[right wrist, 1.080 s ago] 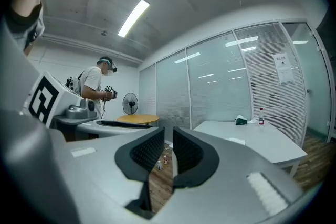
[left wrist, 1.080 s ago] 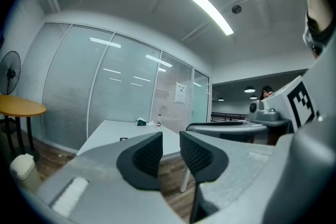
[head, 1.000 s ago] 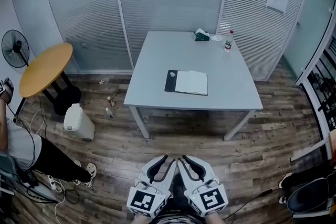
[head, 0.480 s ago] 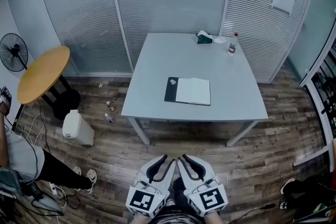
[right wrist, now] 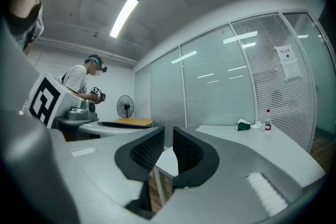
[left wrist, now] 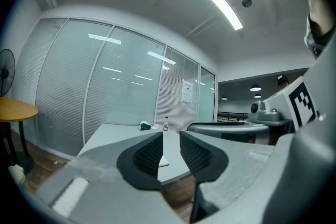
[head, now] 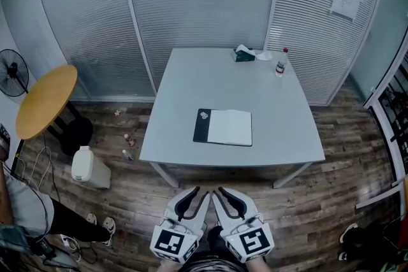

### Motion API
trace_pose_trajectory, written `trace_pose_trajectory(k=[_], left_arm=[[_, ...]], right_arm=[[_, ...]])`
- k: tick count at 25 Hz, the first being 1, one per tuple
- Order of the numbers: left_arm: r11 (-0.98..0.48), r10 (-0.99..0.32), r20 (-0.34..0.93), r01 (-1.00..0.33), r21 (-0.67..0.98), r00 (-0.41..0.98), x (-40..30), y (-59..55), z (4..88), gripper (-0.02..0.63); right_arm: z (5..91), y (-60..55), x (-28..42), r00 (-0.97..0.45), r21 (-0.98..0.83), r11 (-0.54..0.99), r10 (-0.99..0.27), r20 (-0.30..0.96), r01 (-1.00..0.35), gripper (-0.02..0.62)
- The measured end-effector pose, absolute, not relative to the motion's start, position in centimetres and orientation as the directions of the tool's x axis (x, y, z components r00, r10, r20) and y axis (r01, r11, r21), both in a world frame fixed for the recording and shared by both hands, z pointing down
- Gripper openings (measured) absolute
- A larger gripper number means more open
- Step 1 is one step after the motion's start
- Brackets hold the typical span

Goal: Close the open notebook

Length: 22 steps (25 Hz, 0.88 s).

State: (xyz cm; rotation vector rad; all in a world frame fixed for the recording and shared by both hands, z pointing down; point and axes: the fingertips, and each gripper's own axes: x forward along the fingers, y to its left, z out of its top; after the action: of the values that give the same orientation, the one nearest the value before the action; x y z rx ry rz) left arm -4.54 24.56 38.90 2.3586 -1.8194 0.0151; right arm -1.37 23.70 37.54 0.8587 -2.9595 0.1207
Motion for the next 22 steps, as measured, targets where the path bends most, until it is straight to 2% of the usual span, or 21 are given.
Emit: trace_pose_trajectory(k=[22], left_arm=[[-0.263,-0.952,0.123,-0.956,0.131,0.279,-1.9,11.5,39.5,0.094]], right_arm=[[37.9,11.1,1.8,-0.830,-0.061,0.828,-0.552,0.084,-0.557,0.058]])
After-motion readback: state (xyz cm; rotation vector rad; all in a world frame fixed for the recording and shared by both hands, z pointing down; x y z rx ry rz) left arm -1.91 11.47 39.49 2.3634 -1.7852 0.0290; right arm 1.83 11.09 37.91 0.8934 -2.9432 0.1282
